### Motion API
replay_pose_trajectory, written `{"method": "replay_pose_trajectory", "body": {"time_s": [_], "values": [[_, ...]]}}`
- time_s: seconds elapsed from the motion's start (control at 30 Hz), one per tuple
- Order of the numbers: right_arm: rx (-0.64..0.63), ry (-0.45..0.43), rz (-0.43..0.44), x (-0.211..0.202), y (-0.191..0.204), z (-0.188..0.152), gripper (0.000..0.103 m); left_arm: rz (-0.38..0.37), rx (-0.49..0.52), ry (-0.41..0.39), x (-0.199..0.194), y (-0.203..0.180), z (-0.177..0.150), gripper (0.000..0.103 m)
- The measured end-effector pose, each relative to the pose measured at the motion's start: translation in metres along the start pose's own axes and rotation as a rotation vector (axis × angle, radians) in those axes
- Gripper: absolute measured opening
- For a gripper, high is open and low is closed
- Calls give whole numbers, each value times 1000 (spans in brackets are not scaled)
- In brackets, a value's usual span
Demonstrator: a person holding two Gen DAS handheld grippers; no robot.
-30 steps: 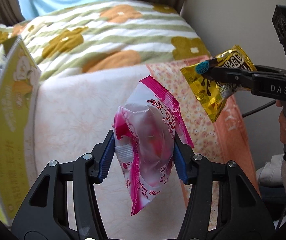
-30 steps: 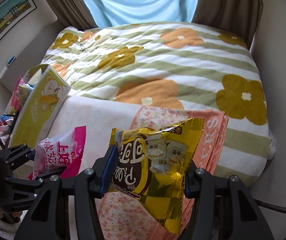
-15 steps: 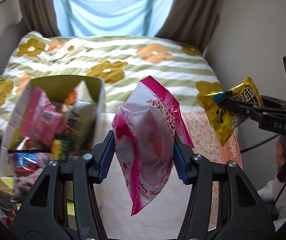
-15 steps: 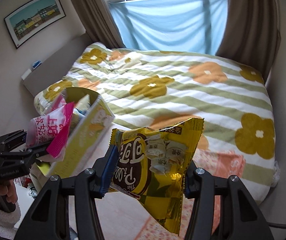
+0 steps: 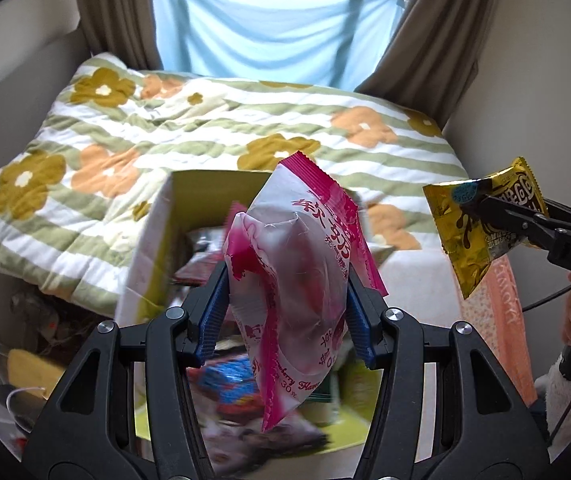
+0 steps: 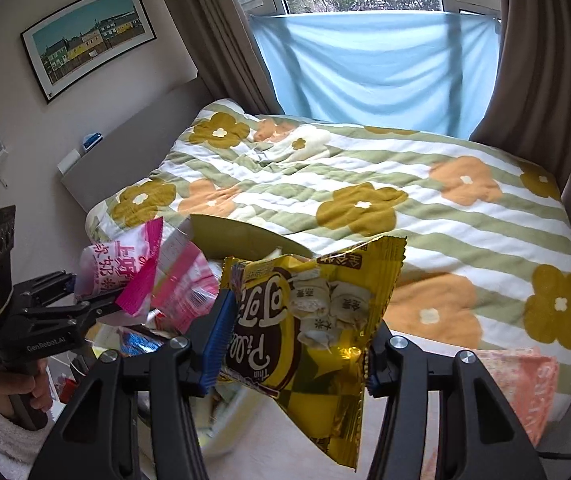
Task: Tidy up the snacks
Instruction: 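Carry both packets over the yellow box and open both grippers to drop them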
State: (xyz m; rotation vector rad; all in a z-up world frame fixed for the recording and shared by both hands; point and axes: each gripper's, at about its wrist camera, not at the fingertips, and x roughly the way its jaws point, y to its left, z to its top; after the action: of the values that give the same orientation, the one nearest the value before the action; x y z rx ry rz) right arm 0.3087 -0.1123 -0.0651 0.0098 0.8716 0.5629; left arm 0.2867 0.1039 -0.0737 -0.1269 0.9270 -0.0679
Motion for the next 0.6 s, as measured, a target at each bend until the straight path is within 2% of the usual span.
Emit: {"method": "replay_pose_trajectory", "body": {"time_s": [0.17,0.4,0.47,0.53,0.6], "values": [[34,8,-18,31,36,11,49,-5,28,52,22,53,4,50],[109,22,-62,59,62,12,49,-11,121,107,56,80,12,50],[123,22,-75,61,66,13,49,-15,152,123,65,79,14,60],[131,25,-91,61,67,15,49,-38,152,124,68,78,15,102],[131,28,-107,62,68,17,49,-51,129,97,63,82,15,103]]}}
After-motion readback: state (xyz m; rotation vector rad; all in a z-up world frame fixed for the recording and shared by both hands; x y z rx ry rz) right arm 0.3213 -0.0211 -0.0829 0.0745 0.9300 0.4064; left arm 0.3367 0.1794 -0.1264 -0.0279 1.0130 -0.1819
